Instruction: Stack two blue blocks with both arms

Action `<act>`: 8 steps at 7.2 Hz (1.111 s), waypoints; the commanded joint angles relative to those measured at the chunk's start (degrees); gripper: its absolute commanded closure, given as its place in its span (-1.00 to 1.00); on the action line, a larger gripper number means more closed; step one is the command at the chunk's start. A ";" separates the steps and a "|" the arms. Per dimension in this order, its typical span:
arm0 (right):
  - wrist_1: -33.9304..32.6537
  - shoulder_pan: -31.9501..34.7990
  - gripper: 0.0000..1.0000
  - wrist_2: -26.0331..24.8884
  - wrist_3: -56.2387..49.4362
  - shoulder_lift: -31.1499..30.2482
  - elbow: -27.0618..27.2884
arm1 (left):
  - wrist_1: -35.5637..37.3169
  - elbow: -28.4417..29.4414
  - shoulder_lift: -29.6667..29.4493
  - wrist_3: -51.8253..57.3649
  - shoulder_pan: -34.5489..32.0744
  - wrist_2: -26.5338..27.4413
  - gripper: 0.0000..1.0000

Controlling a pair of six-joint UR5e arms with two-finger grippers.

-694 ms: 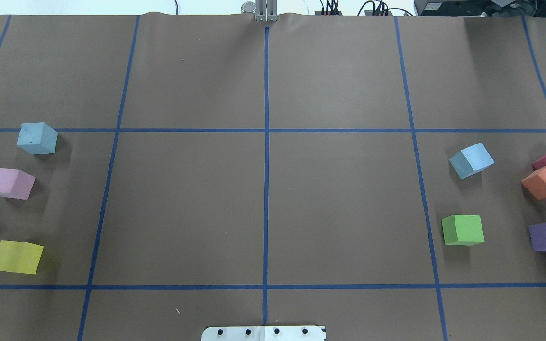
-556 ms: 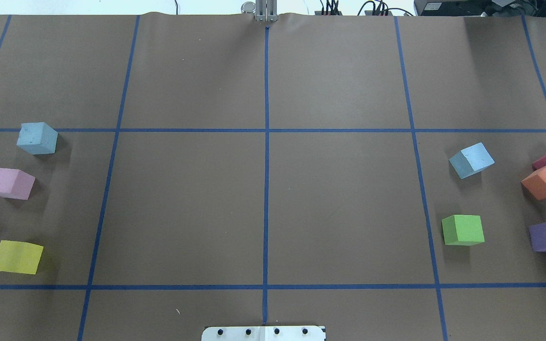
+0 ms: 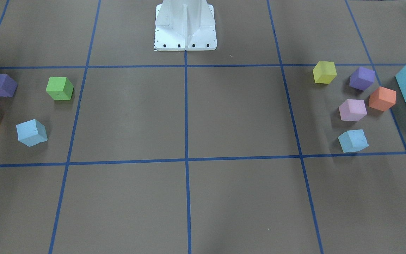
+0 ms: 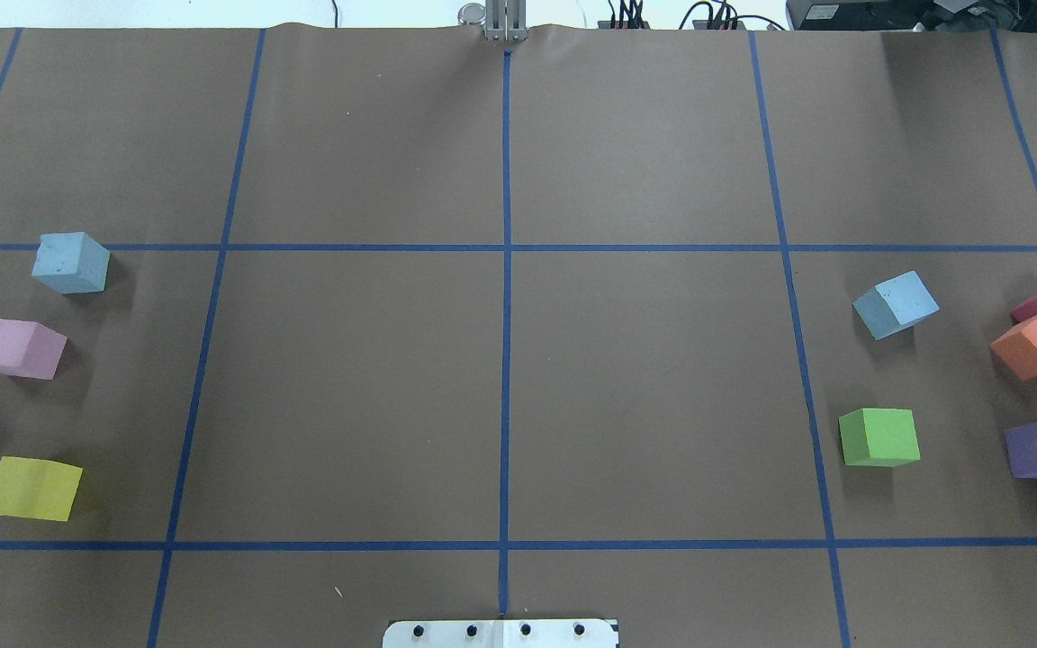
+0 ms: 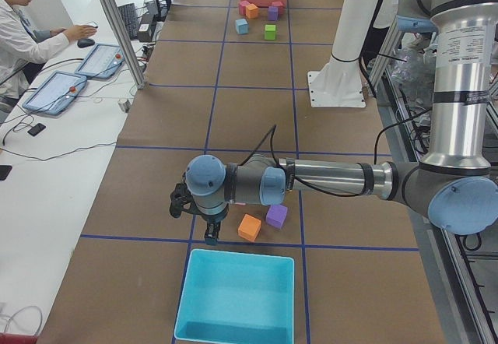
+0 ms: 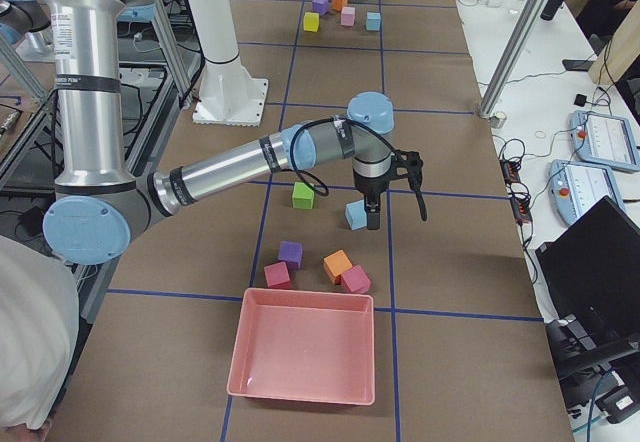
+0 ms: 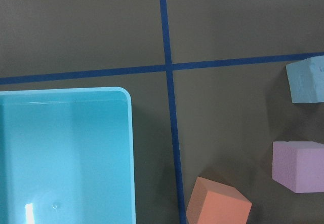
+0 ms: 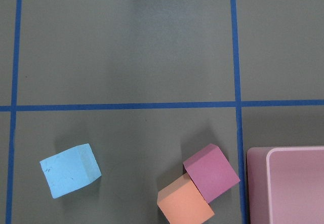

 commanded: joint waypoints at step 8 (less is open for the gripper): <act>0.25 -18.91 -1.00 -5.56 0.33 10.18 -2.99 | -16.01 11.95 -13.81 -35.75 21.84 4.33 -0.98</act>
